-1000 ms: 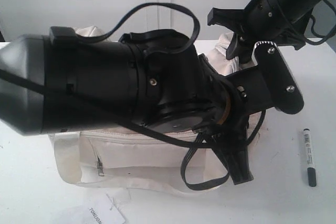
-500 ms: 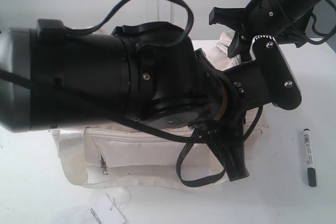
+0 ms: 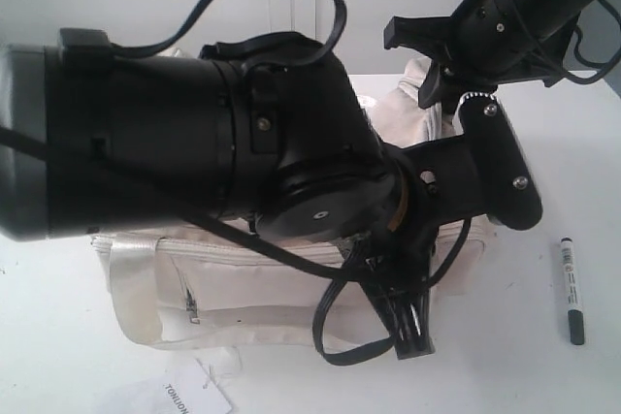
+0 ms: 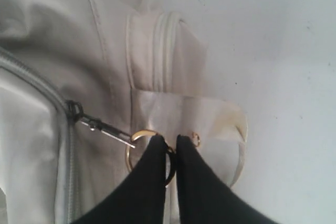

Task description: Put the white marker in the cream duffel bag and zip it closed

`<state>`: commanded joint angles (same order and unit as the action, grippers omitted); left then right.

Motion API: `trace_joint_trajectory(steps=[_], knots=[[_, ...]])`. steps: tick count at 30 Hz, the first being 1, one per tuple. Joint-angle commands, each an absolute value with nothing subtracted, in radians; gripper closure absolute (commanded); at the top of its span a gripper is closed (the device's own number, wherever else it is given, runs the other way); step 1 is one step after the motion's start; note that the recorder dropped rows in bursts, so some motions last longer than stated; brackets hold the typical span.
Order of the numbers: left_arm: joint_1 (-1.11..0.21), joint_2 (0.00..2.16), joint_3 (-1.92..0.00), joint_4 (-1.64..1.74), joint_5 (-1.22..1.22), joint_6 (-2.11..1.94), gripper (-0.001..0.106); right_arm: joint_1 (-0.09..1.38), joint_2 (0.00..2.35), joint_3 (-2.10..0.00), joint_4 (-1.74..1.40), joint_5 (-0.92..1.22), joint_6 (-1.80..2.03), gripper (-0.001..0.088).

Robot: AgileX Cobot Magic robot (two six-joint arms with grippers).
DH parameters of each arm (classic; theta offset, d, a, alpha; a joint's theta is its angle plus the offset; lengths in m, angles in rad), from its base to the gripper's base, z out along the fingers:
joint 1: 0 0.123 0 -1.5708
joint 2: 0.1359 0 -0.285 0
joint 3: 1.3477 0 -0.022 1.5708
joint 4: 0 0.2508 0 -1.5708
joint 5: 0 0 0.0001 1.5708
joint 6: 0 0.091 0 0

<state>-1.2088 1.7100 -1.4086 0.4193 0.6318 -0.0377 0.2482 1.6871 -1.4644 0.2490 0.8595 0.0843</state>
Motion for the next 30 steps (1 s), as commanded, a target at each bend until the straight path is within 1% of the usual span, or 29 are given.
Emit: trace_joint_trajectory(steps=[13, 20, 30], knots=[[-1.209, 1.710, -1.409, 0.421, 0.811, 0.008, 0.105, 0.248, 1.687, -1.464, 0.220, 0.859, 0.082, 0.0868], [-1.209, 1.710, -1.409, 0.456, 0.954, 0.008, 0.105, 0.248, 1.687, -1.464, 0.202, 0.837, 0.082, 0.0868], [-1.209, 1.710, -1.409, 0.503, 1.070, 0.010, 0.105, 0.248, 1.687, -1.464, 0.202, 0.834, 0.082, 0.0868]])
